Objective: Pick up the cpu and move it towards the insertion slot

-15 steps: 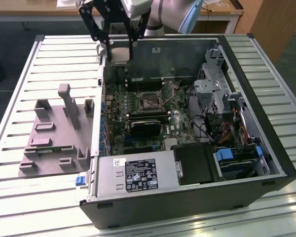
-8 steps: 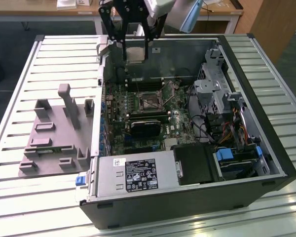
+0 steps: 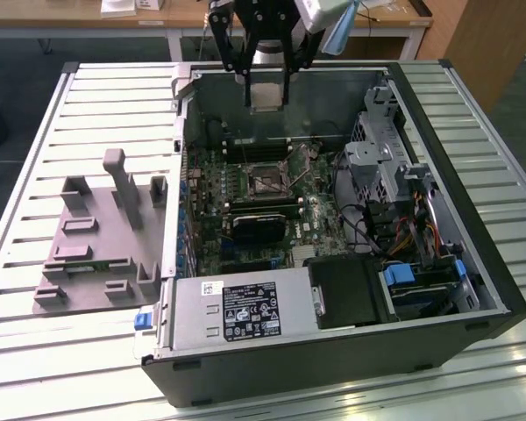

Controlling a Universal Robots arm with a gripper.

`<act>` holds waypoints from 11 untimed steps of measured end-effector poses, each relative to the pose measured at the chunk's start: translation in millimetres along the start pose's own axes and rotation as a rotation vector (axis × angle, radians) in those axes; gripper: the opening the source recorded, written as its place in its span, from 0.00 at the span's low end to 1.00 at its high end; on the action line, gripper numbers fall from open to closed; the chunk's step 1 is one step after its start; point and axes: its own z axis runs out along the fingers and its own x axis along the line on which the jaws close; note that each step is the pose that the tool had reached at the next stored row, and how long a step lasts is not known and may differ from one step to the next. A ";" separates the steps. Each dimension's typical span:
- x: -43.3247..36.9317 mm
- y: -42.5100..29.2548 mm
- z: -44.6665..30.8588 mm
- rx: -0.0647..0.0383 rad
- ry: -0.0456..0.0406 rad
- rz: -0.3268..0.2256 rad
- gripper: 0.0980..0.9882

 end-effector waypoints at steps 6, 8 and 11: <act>-16.4 9.0 3.4 0.000 0.0014 0.000 0.50; -19.9 13.0 4.6 0.000 0.0013 0.000 0.50; -25.3 19.2 6.4 0.000 0.0014 0.000 0.50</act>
